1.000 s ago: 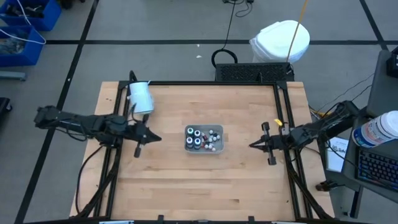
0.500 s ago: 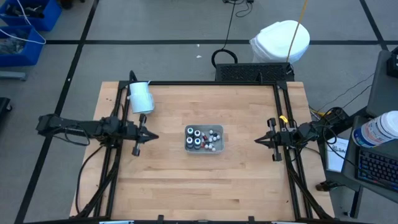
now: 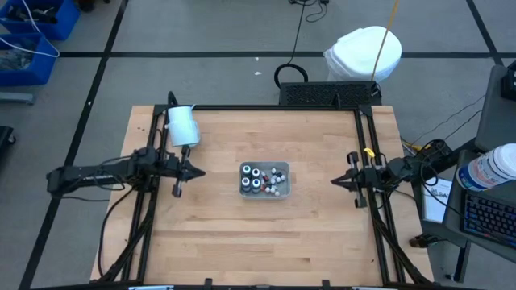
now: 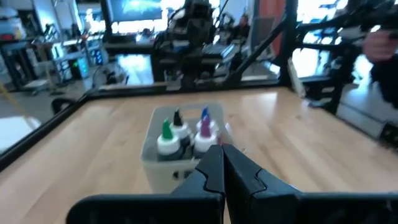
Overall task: Pick & Place food coloring
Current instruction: Return to Home Position
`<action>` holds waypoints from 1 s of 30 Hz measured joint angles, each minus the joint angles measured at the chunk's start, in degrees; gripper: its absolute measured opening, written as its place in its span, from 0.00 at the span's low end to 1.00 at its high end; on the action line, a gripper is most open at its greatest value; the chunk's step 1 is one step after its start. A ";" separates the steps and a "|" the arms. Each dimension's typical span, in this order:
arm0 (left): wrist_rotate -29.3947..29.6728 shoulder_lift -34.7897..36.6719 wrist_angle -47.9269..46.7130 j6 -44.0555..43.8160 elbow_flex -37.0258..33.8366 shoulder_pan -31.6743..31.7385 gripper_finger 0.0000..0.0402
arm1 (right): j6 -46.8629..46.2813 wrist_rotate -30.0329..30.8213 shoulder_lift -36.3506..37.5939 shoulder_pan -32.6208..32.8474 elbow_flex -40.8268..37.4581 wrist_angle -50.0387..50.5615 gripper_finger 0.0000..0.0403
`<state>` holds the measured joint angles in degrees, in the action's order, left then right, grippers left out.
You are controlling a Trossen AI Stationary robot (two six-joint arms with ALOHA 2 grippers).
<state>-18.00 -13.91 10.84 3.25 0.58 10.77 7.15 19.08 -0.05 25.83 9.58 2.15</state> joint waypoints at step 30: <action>-14.07 1.07 -6.80 6.98 0.11 19.92 0.01 | -5.89 -8.71 -0.44 -23.15 -8.52 -6.24 0.00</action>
<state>-32.07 -12.84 4.05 10.23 0.69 30.69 1.26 10.37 -0.49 2.68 1.06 -4.09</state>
